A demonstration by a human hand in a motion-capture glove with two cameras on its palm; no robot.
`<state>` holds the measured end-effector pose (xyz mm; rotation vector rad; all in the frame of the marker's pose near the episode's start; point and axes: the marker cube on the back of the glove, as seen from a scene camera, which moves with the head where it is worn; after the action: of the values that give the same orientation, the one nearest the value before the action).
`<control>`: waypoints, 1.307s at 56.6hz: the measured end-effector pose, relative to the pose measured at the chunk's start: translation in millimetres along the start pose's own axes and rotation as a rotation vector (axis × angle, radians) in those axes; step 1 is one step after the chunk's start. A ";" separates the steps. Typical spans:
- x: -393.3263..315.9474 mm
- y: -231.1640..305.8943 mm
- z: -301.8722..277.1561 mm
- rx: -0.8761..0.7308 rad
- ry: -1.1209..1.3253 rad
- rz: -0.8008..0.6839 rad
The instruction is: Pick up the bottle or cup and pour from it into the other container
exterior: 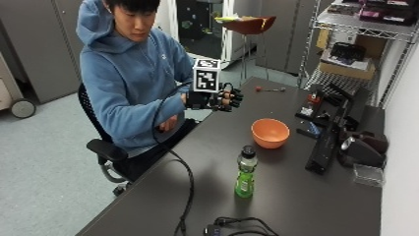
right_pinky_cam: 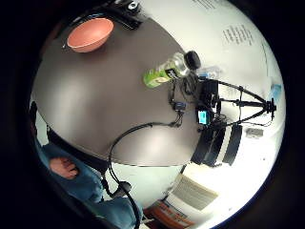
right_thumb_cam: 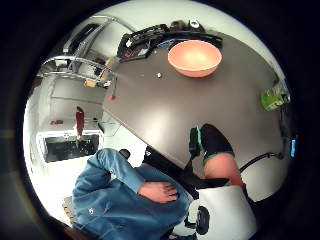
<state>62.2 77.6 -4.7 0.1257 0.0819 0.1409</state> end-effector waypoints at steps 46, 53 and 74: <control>166.5 61.5 27.8 0.579 -0.238 0.198; 184.3 56.2 39.1 0.633 -0.326 0.196; 216.7 21.2 76.2 0.786 -0.697 0.270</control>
<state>280.1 120.8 57.7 0.9629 -0.5864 0.3218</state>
